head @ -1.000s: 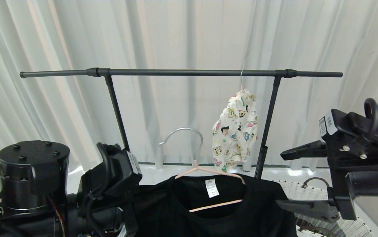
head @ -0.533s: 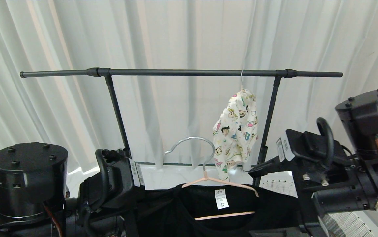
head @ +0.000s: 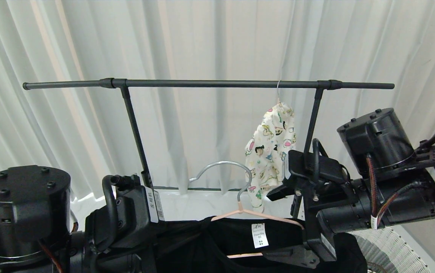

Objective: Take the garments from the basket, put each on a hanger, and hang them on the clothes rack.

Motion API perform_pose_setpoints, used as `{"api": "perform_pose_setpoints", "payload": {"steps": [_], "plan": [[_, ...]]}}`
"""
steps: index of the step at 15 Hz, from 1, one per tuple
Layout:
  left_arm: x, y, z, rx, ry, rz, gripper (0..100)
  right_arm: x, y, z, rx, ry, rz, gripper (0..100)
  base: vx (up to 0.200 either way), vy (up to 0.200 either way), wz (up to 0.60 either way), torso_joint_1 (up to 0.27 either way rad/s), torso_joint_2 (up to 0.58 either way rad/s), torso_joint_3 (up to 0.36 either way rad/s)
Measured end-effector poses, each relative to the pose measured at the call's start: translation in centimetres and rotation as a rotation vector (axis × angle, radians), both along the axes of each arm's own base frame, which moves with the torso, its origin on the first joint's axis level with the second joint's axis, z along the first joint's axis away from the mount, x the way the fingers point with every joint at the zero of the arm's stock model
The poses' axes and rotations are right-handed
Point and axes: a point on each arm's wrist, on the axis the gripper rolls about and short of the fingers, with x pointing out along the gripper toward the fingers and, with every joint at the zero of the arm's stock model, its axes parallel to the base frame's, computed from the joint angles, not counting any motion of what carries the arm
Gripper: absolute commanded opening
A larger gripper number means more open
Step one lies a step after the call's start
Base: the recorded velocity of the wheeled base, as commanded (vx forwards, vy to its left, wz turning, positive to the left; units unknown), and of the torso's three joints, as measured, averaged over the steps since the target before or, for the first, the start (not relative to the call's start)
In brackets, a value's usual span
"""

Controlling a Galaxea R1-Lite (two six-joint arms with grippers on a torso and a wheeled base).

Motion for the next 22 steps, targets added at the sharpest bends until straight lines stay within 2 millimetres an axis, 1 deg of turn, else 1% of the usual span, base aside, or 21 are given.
{"api": "perform_pose_setpoints", "payload": {"steps": [2,3,12,13,15,18,20,22], "plan": [[0.0,0.0,0.0,0.000,0.000,0.000,0,0.1,0.2,-0.3,-0.009,0.008,0.000,100,0.000,0.000,0.00,0.000,0.00,0.000],[0.0,0.0,0.0,0.000,0.001,0.001,0,0.1,0.2,-0.3,-0.011,0.010,0.001,0,0.000,0.000,0.00,0.000,0.00,0.000],[-0.1,-0.1,0.0,0.000,-0.002,-0.003,0,0.3,0.7,-0.7,-0.014,0.007,0.012,0,0.000,0.000,0.00,0.000,0.00,0.000],[-0.1,-0.1,0.0,0.001,-0.002,-0.002,100,0.4,0.8,-0.6,0.000,-0.016,0.016,0,0.000,0.000,0.00,0.000,0.00,0.000],[-0.2,0.0,-0.3,0.006,0.011,0.002,100,0.4,0.9,-0.5,0.000,-0.099,0.068,0,0.000,0.000,0.00,0.000,0.00,0.000],[0.0,0.6,-0.9,0.024,0.032,0.065,100,0.4,0.6,-0.1,-0.024,-0.252,0.161,0,0.000,0.000,0.00,0.000,0.00,0.000],[0.4,1.6,-1.3,0.030,0.044,0.123,100,0.6,-0.2,0.5,-0.023,-0.304,0.159,0,0.000,0.000,0.00,0.000,0.00,0.000],[0.4,3.1,-1.7,0.035,0.056,0.195,100,1.2,-1.6,1.1,-0.023,-0.336,0.104,0,0.000,0.000,0.00,0.000,0.00,0.000]]}}
